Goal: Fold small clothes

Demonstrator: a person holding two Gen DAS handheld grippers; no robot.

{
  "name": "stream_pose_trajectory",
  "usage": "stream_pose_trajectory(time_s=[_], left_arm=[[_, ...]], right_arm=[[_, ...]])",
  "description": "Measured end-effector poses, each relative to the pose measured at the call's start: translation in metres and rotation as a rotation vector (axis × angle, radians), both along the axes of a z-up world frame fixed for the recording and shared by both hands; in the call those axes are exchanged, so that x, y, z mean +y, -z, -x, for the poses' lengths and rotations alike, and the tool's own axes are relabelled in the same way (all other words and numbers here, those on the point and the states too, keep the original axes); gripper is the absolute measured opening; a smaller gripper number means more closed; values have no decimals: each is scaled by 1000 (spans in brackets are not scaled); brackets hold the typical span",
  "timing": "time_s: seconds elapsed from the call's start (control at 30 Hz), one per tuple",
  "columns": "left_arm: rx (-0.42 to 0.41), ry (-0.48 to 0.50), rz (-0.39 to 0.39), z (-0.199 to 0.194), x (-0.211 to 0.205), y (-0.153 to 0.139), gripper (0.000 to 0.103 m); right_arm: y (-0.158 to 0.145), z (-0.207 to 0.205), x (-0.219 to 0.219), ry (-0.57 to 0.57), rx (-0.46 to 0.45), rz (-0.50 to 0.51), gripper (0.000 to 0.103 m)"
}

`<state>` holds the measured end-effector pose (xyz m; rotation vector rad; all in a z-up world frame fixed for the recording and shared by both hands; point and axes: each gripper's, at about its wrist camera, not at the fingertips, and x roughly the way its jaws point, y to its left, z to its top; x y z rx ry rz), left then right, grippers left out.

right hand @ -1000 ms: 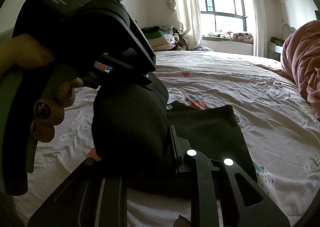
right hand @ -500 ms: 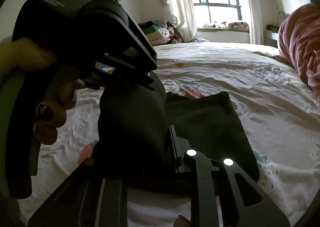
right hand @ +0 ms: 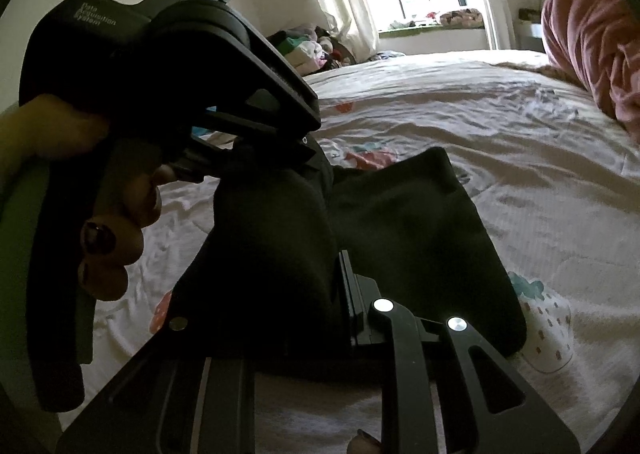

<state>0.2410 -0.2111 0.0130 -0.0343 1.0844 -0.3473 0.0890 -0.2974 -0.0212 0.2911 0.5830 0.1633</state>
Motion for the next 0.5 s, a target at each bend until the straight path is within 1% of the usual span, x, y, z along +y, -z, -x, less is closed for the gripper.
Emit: stream_pose_trajectory(time_s=[0.33, 0.43, 0.5], left_arm=[[13, 34, -34, -10, -23, 7, 31], [17, 45, -37, -12, -30, 9, 34], [25, 52, -25, -14, -34, 11, 39]], right_arm=[[8, -4, -11, 18, 39, -67, 23], [12, -6, -17, 18, 55, -106, 23], [17, -8, -22, 19, 72, -141, 23]])
